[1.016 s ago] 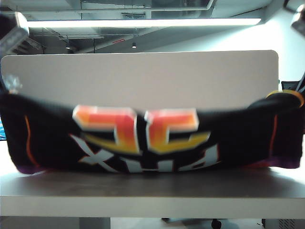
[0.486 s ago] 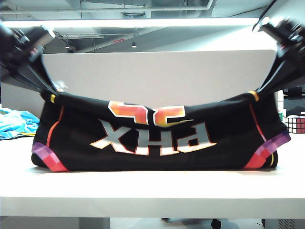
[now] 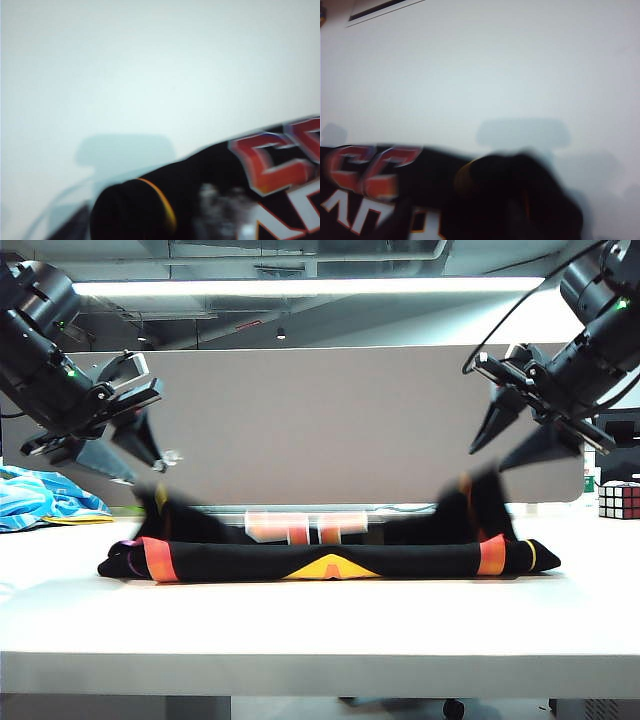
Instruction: Fold the bottom side of the basketball jersey horizontally towards the center, about one-third of the way, and then fold the bottom of the basketball jersey up towards the top, creating a neat rectangle.
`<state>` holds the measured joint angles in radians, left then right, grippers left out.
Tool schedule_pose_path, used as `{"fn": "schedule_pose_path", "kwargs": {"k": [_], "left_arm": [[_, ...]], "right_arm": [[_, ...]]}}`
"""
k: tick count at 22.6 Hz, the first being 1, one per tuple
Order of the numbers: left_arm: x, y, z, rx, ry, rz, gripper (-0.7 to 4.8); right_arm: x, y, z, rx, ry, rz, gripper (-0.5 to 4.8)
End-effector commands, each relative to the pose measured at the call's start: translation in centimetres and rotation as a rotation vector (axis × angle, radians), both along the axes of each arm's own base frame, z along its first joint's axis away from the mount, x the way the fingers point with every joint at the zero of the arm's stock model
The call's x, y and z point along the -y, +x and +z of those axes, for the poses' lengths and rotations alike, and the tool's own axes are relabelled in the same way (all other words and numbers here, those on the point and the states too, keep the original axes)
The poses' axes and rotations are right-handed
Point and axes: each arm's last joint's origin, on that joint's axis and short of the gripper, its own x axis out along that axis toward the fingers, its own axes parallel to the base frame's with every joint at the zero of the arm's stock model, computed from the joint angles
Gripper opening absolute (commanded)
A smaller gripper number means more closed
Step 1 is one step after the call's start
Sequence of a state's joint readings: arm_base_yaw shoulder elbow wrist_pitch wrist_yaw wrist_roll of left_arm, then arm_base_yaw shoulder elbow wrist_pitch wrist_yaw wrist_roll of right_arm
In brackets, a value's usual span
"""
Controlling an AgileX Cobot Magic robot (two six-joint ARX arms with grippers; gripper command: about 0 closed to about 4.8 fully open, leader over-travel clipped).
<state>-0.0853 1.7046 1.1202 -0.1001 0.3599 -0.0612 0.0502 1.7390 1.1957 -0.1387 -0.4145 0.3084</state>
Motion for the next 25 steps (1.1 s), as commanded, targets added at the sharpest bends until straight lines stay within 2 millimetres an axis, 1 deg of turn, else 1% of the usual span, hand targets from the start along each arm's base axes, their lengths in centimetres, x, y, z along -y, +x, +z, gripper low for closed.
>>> {"fn": "schedule_pose_path", "kwargs": {"k": [1, 2, 3, 4, 6, 7, 8, 9, 10, 11, 12, 13, 14, 15, 16, 19, 20, 21, 22, 25], "left_arm": [[-0.2, 0.1, 0.7, 0.043, 0.034, 0.031, 3.37], [-0.2, 0.1, 0.8, 0.043, 0.036, 0.029, 3.37], [-0.2, -0.1, 0.9, 0.041, 0.045, 0.022, 3.36], [-0.2, -0.3, 1.1, 0.037, 0.044, 0.019, 3.36], [-0.2, -0.7, 1.5, 0.026, 0.043, 0.017, 3.34], [-0.2, -1.1, 1.9, 0.019, 0.041, 0.014, 3.24], [-0.2, -1.9, 2.8, 0.007, 0.022, -0.012, 2.82], [-0.2, -2.6, 3.6, 0.003, 0.007, -0.031, 2.53], [-0.2, -3.1, 4.1, 0.006, 0.003, -0.037, 2.29], [-0.3, -3.6, 4.8, 0.014, 0.003, -0.041, 1.94], [-0.3, -5.0, 6.0, 0.043, 0.004, -0.063, 1.02], [-0.3, -5.8, 6.5, 0.056, -0.007, -0.093, 0.35], [-0.3, -7.6, 7.5, 0.074, -0.036, -0.141, -0.05], [-0.5, -9.5, 8.0, 0.083, -0.039, -0.144, -0.05], [-0.6, -10.6, 8.2, 0.096, -0.038, -0.143, -0.05], [-0.8, -13.6, 7.9, 0.138, -0.038, -0.143, -0.05], [-0.9, -15.4, 7.1, 0.159, -0.04, -0.142, -0.05], [-1.0, -16.4, 6.5, 0.169, -0.043, -0.134, -0.05], [-1.1, -17.2, 5.9, 0.177, -0.043, -0.12, -0.05], [-1.4, -19.8, 4.0, 0.235, -0.065, -0.101, -0.05]], "right_arm": [[0.8, -0.1, 0.6, 0.018, 0.008, -0.01, 3.23], [1.0, -0.2, 0.8, 0.017, 0.011, -0.011, 3.19], [1.2, -0.4, 1.1, 0.021, 0.011, -0.014, 2.98], [1.3, -0.6, 1.5, 0.029, 0.012, -0.006, 2.88], [1.4, -1.2, 2.6, 0.056, 0.006, 0.007, 2.55], [1.5, -1.7, 3.3, 0.073, -0.007, 0.017, 2.51], [1.5, -2.6, 4.6, 0.094, -0.024, 0.03, 2.51], [1.5, -3.7, 5.7, 0.105, -0.043, 0.045, 2.47], [1.5, -4.5, 6.3, 0.109, -0.056, 0.055, 2.22], [1.5, -5.5, 6.9, 0.117, -0.069, 0.065, 1.85], [1.5, -7.4, 7.8, 0.136, -0.089, 0.08, 1.01], [1.5, -8.3, 8.1, 0.148, -0.096, 0.085, 0.7], [1.5, -10.6, 8.5, 0.18, -0.106, 0.083, 0.19], [1.6, -12.7, 8.6, 0.209, -0.11, 0.077, 0.01], [1.6, -14.1, 8.6, 0.228, -0.111, 0.076, -0.02], [1.7, -17.2, 7.9, 0.282, -0.132, 0.058, -0.01], [1.8, -19.1, 7.2, 0.315, -0.178, 0.035, -0.01], [1.9, -20.2, 6.7, 0.334, -0.194, 0.026, -0.01], [1.9, -20.8, 6.4, 0.347, -0.198, 0.022, -0.01], [2.0, -23.5, 4.6, 0.42, -0.211, 0.001, -0.01]]}}
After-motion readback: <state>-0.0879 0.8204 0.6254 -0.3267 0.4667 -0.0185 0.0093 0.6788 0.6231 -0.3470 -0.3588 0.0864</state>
